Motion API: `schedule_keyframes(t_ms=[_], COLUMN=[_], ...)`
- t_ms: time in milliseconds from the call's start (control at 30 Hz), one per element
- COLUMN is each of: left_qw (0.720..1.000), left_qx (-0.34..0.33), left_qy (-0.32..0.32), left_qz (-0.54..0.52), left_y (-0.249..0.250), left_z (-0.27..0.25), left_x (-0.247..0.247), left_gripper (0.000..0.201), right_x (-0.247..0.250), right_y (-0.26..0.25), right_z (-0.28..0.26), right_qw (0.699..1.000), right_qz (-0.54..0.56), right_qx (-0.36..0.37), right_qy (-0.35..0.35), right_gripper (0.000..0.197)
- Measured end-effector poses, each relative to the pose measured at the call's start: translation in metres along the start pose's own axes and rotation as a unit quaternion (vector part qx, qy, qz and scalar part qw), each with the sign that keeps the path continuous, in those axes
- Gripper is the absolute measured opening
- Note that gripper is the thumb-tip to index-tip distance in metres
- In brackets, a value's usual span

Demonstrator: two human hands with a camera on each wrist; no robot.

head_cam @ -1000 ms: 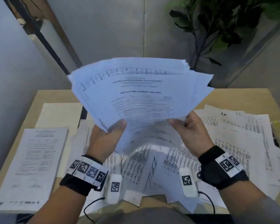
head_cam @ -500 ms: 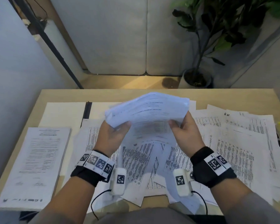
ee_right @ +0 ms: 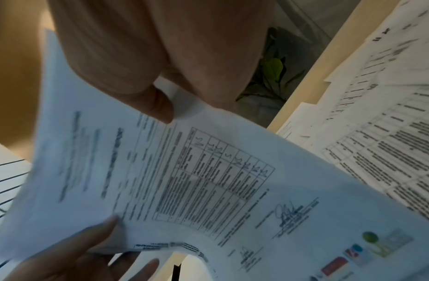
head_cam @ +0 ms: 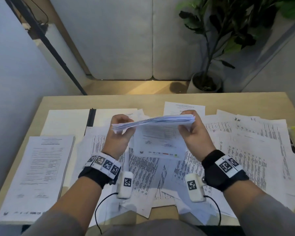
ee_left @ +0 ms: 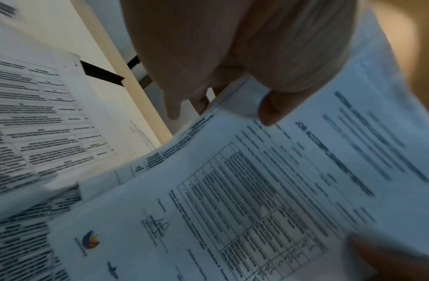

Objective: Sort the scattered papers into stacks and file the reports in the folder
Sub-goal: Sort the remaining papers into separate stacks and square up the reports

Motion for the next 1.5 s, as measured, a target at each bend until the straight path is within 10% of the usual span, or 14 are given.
schedule_keyframes(t_ms=[267, 600, 833, 1067, 1500], left_qw=[0.985, 0.997, 0.997, 0.999, 0.997], left_qx=[-0.147, 0.027, -0.054, 0.043, 0.075], left_qy=[0.059, 0.06, 0.038, -0.01, 0.014], left_qz=[-0.068, -0.032, -0.037, 0.006, 0.033], left_y=[0.052, -0.007, 0.009, -0.033, -0.036], left_z=[-0.013, 0.006, -0.003, -0.01, -0.01], left_x=[-0.01, -0.019, -0.01, -0.012, -0.033], left_gripper=[0.042, 0.034, 0.046, 0.045, 0.062], right_x=[0.004, -0.017, 0.006, 0.007, -0.005], right_y=[-0.047, 0.002, -0.013, 0.028, 0.021], right_z=[-0.012, 0.014, 0.001, -0.008, -0.015], right_qw=[0.993, 0.999, 0.998, 0.995, 0.996], right_qz=[0.056, -0.002, 0.047, 0.031, 0.056], right_qx=[0.104, 0.01, 0.02, -0.094, -0.06], right_qy=[0.03, 0.035, 0.043, -0.01, 0.032], right_gripper=[0.052, 0.05, 0.058, 0.065, 0.059])
Point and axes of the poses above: each hand's wrist, its own z-axis towards the middle knuckle, its own x-axis out of the back of the hand, y = z × x, the point moved 1 cm from there along z, towards the middle knuckle, and after that the axes turned 2 degrees about x, right-handed, at the moved point
